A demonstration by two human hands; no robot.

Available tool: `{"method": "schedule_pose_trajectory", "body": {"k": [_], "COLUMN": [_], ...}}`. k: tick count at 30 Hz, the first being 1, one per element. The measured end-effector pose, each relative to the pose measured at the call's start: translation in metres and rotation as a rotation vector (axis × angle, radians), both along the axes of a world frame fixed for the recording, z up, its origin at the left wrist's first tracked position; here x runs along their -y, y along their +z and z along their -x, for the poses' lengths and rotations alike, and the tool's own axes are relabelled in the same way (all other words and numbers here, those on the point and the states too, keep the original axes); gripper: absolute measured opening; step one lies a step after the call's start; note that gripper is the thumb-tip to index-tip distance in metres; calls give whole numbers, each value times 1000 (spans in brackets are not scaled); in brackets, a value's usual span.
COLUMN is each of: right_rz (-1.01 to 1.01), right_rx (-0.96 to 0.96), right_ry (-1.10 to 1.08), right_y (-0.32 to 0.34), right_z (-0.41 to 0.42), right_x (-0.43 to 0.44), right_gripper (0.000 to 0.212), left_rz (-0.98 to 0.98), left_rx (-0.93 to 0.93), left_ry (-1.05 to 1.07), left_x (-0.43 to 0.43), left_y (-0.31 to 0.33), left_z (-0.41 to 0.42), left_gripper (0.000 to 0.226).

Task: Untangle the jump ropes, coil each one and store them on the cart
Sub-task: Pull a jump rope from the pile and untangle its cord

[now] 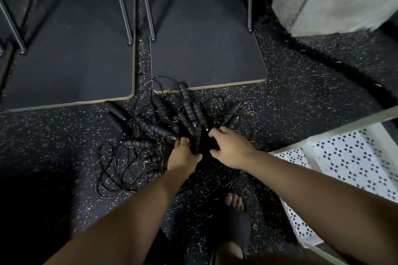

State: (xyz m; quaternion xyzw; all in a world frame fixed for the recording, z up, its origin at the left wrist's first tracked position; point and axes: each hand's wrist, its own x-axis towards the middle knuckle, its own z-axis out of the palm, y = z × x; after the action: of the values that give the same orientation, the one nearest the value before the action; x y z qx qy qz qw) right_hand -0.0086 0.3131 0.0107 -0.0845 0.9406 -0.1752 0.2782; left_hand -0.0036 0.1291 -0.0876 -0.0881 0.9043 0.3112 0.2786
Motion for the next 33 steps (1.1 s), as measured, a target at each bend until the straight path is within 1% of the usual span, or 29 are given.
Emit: {"method": "schedule_pose_trajectory", "body": {"k": [3, 6, 8, 12, 15, 17, 19, 23, 26, 29, 30, 31, 33], "right_rz": [-91, -171, -229, -326, -390, -420, -440, -427, -449, -440, -428, -415, -393], "right_rx": [-91, -161, -187, -190, -214, -208, -203, -209, -199, -173, -171, -167, -151], "right_ry": [186, 368, 485, 655, 741, 753, 718, 588, 569, 491, 456, 416, 334], "right_y": [-24, -42, -54, -78, -90, -90, -87, -75, -60, -39, -30, -19, 3], "right_z": [15, 28, 38, 52, 59, 60, 61, 57, 52, 48, 47, 46, 43], "right_x": [10, 18, 23, 31, 38, 44, 49, 50, 43, 30, 26, 23, 21], "right_gripper": [68, 90, 100, 104, 106, 106, 101, 73, 51, 36, 32, 28, 21], "left_rz": [36, 89, 93, 62, -26, -107, -205, -347, -410, -407, -404, -411, -429], "left_rx": [58, 54, 43, 21, -2, -10, -6, 10, 47, 65, 66, 66, 64], "left_ry": [-22, -49, -47, -45, -53, -60, -44, 31, 49, 19, 8, 4, 12], "left_x": [2, 3, 5, 11, 18, 21, 23, 30, 36, 47, 51, 54, 57], "left_y": [-29, -48, -55, -60, -55, -47, -35, -17, -4, 6, 11, 17, 28], "left_z": [5, 7, 8, 8, 6, 6, 6, 13, 22, 25, 24, 23, 21], "left_gripper": [65, 62, 61, 56, 55, 51, 43, 28, 32, 50, 52, 50, 40]}}
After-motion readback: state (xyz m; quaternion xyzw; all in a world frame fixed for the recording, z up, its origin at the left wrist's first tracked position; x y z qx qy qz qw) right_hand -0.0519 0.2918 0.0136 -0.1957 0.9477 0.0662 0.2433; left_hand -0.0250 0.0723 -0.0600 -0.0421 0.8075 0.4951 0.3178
